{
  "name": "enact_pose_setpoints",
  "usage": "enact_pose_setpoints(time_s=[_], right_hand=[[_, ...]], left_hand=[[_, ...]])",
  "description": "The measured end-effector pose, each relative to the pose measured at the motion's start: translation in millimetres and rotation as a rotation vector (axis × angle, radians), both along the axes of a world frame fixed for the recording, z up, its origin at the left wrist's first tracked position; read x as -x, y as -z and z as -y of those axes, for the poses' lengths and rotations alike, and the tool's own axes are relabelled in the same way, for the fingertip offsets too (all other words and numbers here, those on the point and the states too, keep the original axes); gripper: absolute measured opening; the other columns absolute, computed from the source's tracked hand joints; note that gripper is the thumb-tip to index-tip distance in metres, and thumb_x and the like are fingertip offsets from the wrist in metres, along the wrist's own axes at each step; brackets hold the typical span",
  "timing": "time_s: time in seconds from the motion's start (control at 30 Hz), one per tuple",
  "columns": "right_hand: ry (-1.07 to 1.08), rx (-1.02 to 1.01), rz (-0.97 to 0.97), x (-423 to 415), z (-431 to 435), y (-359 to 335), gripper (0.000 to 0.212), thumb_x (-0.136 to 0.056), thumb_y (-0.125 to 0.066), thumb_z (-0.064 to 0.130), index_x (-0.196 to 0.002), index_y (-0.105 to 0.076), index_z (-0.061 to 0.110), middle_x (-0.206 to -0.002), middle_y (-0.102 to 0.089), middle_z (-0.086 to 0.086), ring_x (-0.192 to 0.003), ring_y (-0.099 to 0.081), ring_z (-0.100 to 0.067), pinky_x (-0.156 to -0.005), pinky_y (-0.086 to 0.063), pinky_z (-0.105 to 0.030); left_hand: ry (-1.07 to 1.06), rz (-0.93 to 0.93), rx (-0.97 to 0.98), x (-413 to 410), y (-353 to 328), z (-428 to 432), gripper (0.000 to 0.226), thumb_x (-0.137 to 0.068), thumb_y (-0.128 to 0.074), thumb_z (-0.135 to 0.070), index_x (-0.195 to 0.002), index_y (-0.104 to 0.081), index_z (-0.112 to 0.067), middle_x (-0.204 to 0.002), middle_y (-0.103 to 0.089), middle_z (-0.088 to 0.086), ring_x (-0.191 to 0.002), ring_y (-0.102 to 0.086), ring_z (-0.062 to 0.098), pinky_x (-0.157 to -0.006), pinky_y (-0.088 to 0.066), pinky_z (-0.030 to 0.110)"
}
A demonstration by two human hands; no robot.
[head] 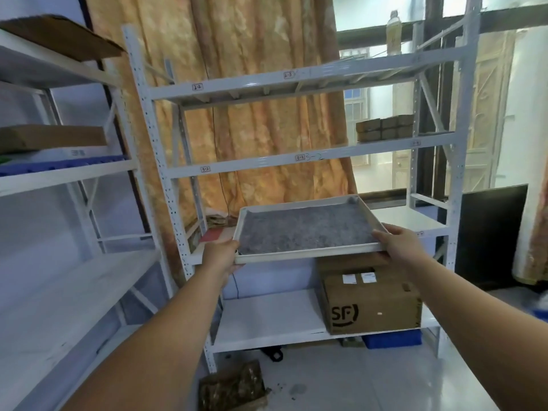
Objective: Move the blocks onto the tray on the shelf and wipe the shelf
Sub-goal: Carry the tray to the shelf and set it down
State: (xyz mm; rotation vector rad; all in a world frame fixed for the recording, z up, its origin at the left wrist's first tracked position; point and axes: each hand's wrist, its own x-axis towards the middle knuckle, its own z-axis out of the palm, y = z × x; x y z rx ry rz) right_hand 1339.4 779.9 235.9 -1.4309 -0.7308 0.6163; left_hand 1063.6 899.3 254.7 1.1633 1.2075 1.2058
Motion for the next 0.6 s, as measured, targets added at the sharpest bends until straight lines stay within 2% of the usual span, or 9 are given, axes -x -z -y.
enact_pose_setpoints(time_s=[0.07, 0.17, 0.23, 0.3, 0.37, 0.43, 0.47, 0.53, 0.6], right_hand=[[0.015, 0.018, 0.021, -7.0, -20.8, -0.9, 0.041, -0.096, -0.053, 0.017, -0.136, -0.050, 0.009, -0.118, -0.057, -0.012, -0.083, -0.058, -0.017, -0.045, -0.050, -0.015], [0.039, 0.020, 0.033, -17.6, -56.3, -6.8, 0.040, -0.095, -0.054, 0.015, -0.134, -0.052, 0.007, -0.116, -0.058, -0.012, -0.096, -0.060, -0.024, -0.066, -0.053, -0.024], [0.050, 0.020, 0.058, -25.9, -79.0, -15.4, 0.039, -0.094, -0.055, 0.015, -0.133, -0.054, 0.007, -0.115, -0.060, -0.014, -0.097, -0.060, -0.026, -0.072, -0.055, -0.028], [0.050, 0.019, 0.068, -35.1, -99.2, -25.5, 0.040, -0.093, -0.055, 0.014, -0.132, -0.054, 0.007, -0.112, -0.061, -0.015, -0.095, -0.061, -0.027, -0.079, -0.056, -0.032], [0.040, 0.006, 0.070, -45.0, -117.4, -35.5, 0.039, -0.093, -0.056, 0.013, -0.132, -0.054, 0.007, -0.105, -0.062, -0.011, -0.092, -0.062, -0.025, -0.086, -0.055, -0.036], [0.025, -0.013, 0.083, -54.9, -133.6, -44.4, 0.035, -0.093, -0.056, 0.011, -0.128, -0.056, 0.006, -0.094, -0.061, -0.006, -0.088, -0.062, -0.023, -0.088, -0.054, -0.037], [0.021, -0.019, 0.090, -59.8, -142.1, -48.4, 0.034, -0.093, -0.055, 0.009, -0.127, -0.056, 0.005, -0.092, -0.059, -0.005, -0.089, -0.061, -0.024, -0.087, -0.054, -0.036], [0.027, -0.024, 0.086, -71.2, -160.7, -54.4, 0.035, -0.093, -0.055, 0.006, -0.127, -0.056, 0.002, -0.097, -0.060, -0.008, -0.095, -0.060, -0.028, -0.084, -0.054, -0.034], [0.047, -0.027, 0.071, -85.5, -181.5, -56.6, 0.037, -0.092, -0.056, 0.005, -0.128, -0.055, 0.001, -0.105, -0.059, -0.013, -0.097, -0.060, -0.029, -0.079, -0.054, -0.033]], left_hand=[[0.026, 0.000, -0.003, -8.5, -2.8, -24.6, 0.031, -0.094, -0.050, -0.007, -0.124, -0.054, 0.002, -0.109, -0.051, 0.011, -0.095, -0.054, 0.027, -0.075, -0.051, 0.036], [0.062, 0.030, 0.000, -21.8, -8.6, -66.7, 0.031, -0.096, -0.049, -0.007, -0.125, -0.054, -0.001, -0.113, -0.049, 0.010, -0.100, -0.052, 0.028, -0.082, -0.048, 0.034], [0.075, 0.057, -0.005, -31.7, -14.0, -95.9, 0.027, -0.095, -0.050, -0.006, -0.122, -0.056, -0.001, -0.117, -0.052, 0.013, -0.104, -0.054, 0.030, -0.083, -0.049, 0.036], [0.099, 0.070, -0.007, -41.9, -18.6, -121.7, 0.015, -0.095, -0.049, -0.004, -0.108, -0.058, -0.003, -0.117, -0.055, 0.014, -0.100, -0.055, 0.028, -0.083, -0.049, 0.037], [0.119, 0.068, -0.007, -53.4, -23.8, -142.9, 0.012, -0.096, -0.047, -0.001, -0.087, -0.055, -0.003, -0.099, -0.054, 0.010, -0.088, -0.055, 0.025, -0.085, -0.051, 0.040], [0.128, 0.066, -0.012, -65.0, -27.5, -163.5, 0.026, -0.095, -0.047, 0.000, -0.071, -0.049, -0.007, -0.084, -0.048, 0.005, -0.076, -0.051, 0.020, -0.079, -0.052, 0.039], [0.129, 0.056, -0.014, -70.6, -28.7, -173.7, 0.026, -0.095, -0.047, 0.000, -0.070, -0.049, -0.008, -0.085, -0.048, 0.005, -0.079, -0.052, 0.021, -0.077, -0.051, 0.038], [0.109, 0.044, -0.028, -82.1, -30.9, -195.7, 0.021, -0.095, -0.049, -0.001, -0.075, -0.052, -0.007, -0.099, -0.051, 0.009, -0.092, -0.053, 0.027, -0.079, -0.049, 0.036], [0.094, 0.007, -0.047, -94.9, -34.9, -218.0, 0.019, -0.094, -0.050, -0.002, -0.077, -0.054, -0.007, -0.109, -0.050, 0.012, -0.095, -0.053, 0.030, -0.073, -0.050, 0.035]])
